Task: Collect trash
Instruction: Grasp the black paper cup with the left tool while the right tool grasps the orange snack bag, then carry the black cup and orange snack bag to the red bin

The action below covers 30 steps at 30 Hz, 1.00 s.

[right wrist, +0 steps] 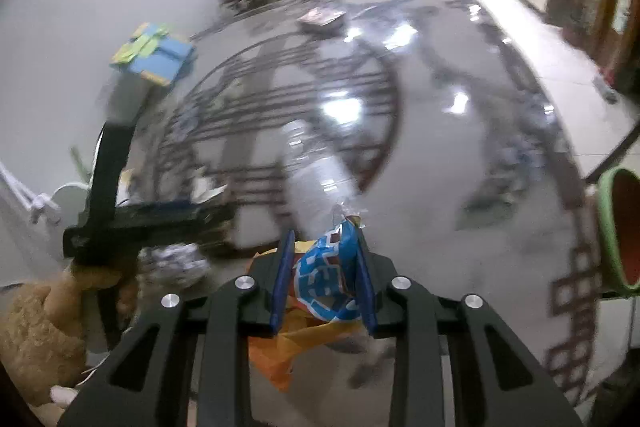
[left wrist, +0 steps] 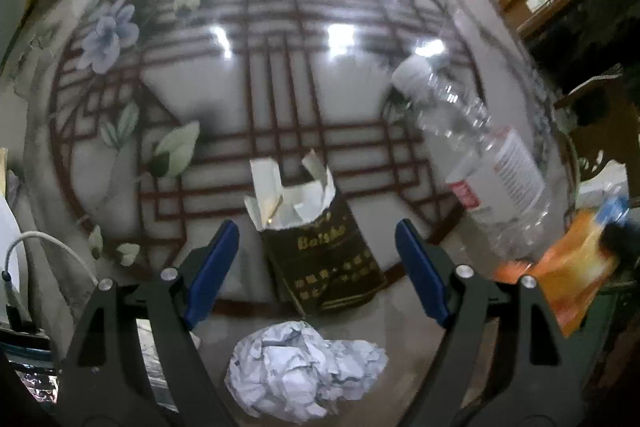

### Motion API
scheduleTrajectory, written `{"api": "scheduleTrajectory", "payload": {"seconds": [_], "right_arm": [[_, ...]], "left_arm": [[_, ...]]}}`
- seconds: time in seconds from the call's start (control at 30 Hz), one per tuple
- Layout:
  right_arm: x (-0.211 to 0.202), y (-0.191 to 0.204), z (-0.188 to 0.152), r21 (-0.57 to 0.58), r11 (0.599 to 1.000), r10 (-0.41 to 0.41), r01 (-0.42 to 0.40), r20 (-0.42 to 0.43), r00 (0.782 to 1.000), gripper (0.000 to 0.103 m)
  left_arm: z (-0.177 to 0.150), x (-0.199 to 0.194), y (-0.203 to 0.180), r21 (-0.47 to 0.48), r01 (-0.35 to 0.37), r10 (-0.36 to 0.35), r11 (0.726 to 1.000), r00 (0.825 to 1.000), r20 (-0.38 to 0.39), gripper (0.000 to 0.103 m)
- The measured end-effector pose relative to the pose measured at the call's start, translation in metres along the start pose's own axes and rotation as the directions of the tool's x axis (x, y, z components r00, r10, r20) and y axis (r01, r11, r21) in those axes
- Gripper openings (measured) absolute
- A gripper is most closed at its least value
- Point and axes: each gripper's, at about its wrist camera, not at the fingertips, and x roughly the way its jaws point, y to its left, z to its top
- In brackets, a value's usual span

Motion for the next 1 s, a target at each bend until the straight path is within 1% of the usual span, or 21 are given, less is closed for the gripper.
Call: {"api": "scheduleTrajectory", "payload": {"seconds": [0.03,0.07,0.1,0.13,0.17,0.2,0.23,0.27,0.37,0.43,0.5,0.57,0.67,0.7,0.73,0.77,0.8,0.9,1.0], "right_arm": [[0.0,-0.005,0.001,0.014,1.0,-0.007,0.007,-0.002,1.0,0.029],[-0.001,-0.013,0.001,0.032,0.999,-0.011,0.011,-0.008,1.0,0.029],[0.002,-0.022,0.0,0.052,0.999,-0.009,0.011,-0.027,1.0,0.03],[0.004,-0.024,-0.001,0.064,0.998,-0.004,0.007,-0.04,0.999,0.034],[0.009,-0.026,-0.003,0.077,0.997,-0.002,0.006,-0.05,0.999,0.036],[0.01,-0.03,-0.005,0.092,0.996,-0.011,0.016,-0.055,0.998,0.04],[0.01,-0.033,-0.007,0.108,0.994,-0.021,0.026,-0.052,0.998,0.055],[0.009,-0.035,-0.008,0.123,0.992,-0.026,0.031,-0.047,0.999,0.071],[0.003,-0.043,-0.017,0.215,0.977,0.0,0.006,-0.029,1.0,0.081],[0.003,-0.049,-0.026,0.284,0.959,0.015,-0.001,-0.045,0.999,0.081],[0.012,-0.052,-0.035,0.313,0.95,0.028,-0.001,-0.083,0.996,0.081],[0.021,-0.049,-0.039,0.299,0.954,0.012,0.024,-0.118,0.993,0.081],[0.036,-0.041,-0.041,0.227,0.968,-0.069,0.103,-0.154,0.986,0.081],[0.04,-0.041,-0.041,0.212,0.971,-0.08,0.115,-0.166,0.983,0.081],[0.045,-0.038,-0.041,0.195,0.973,-0.087,0.123,-0.186,0.979,0.079],[0.047,-0.037,-0.041,0.187,0.975,-0.086,0.123,-0.196,0.977,0.072],[0.047,-0.037,-0.041,0.184,0.976,-0.082,0.119,-0.194,0.978,0.065],[0.039,-0.034,-0.038,0.177,0.979,-0.067,0.097,-0.167,0.984,0.056],[0.023,-0.034,-0.032,0.164,0.98,-0.089,0.11,-0.131,0.987,0.055]], "left_arm": [[-0.002,0.004,-0.001,0.002,0.002,-0.001,1.0,1.0,-0.012,0.073],[-0.002,0.006,-0.001,0.006,-0.005,0.005,1.0,1.0,-0.011,0.073],[-0.003,0.006,-0.004,0.019,-0.015,0.014,1.0,1.0,0.004,0.064],[-0.003,0.006,-0.006,0.034,-0.027,0.027,0.999,1.0,0.009,0.053],[-0.002,0.007,-0.008,0.048,-0.031,0.03,0.998,0.999,0.015,0.048],[-0.001,0.007,-0.009,0.044,-0.016,0.016,0.999,1.0,0.019,0.045],[0.001,0.005,-0.009,0.034,-0.007,0.007,0.999,1.0,0.024,0.041],[0.003,0.002,-0.009,0.019,0.003,-0.004,1.0,0.999,0.039,0.04],[0.012,-0.014,-0.011,0.021,-0.003,0.0,1.0,0.995,0.099,0.039],[0.014,-0.023,-0.016,0.03,-0.008,0.004,1.0,0.991,0.132,0.039],[0.018,-0.031,-0.023,0.036,0.002,-0.007,0.999,0.988,0.157,0.039],[0.021,-0.038,-0.027,0.044,0.013,-0.021,0.999,0.985,0.169,0.039],[0.025,-0.046,-0.038,0.068,0.018,-0.031,0.998,0.982,0.186,0.039],[0.026,-0.049,-0.041,0.075,0.019,-0.033,0.997,0.981,0.192,0.039],[0.028,-0.051,-0.045,0.083,0.019,-0.035,0.996,0.979,0.199,0.039],[0.031,-0.055,-0.05,0.093,0.019,-0.038,0.995,0.977,0.208,0.039],[0.032,-0.058,-0.053,0.1,0.02,-0.041,0.995,0.975,0.216,0.039],[0.035,-0.065,-0.062,0.116,0.03,-0.058,0.993,0.97,0.237,0.039],[0.039,-0.074,-0.075,0.142,0.047,-0.083,0.989,0.962,0.258,0.039]]}}
